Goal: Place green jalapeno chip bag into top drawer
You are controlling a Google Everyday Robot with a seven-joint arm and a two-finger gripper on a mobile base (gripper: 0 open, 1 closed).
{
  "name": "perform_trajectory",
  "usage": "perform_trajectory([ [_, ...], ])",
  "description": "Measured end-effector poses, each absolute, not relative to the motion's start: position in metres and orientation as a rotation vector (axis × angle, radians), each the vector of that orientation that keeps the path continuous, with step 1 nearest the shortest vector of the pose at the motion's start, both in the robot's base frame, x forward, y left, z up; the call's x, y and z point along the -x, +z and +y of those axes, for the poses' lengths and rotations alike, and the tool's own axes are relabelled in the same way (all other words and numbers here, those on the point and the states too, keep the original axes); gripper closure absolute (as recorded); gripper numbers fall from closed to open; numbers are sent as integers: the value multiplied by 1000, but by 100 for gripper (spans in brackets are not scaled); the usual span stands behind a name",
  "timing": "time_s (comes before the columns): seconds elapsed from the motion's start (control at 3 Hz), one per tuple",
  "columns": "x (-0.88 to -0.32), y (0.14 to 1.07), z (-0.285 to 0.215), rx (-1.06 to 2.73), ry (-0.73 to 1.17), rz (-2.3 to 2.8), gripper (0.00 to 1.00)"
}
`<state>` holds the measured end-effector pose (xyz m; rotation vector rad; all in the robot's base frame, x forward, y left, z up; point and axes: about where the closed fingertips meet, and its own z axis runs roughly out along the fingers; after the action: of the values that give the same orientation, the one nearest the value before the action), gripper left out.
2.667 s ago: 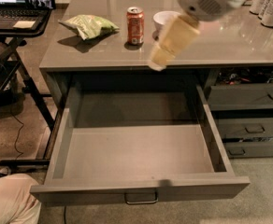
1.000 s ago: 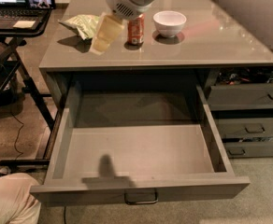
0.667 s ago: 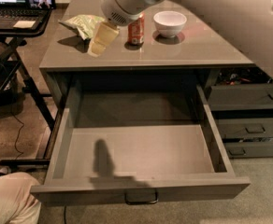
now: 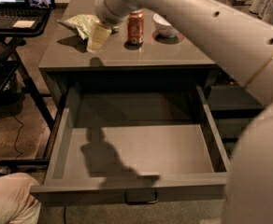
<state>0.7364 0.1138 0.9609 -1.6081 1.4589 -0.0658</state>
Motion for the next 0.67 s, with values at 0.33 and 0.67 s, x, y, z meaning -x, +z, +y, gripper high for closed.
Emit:
perform_trajectory([
  [0.33, -769, 945, 111, 1633, -76, 1440, 0],
  [0.67, -792, 941, 114, 1641, -91, 1384, 0],
])
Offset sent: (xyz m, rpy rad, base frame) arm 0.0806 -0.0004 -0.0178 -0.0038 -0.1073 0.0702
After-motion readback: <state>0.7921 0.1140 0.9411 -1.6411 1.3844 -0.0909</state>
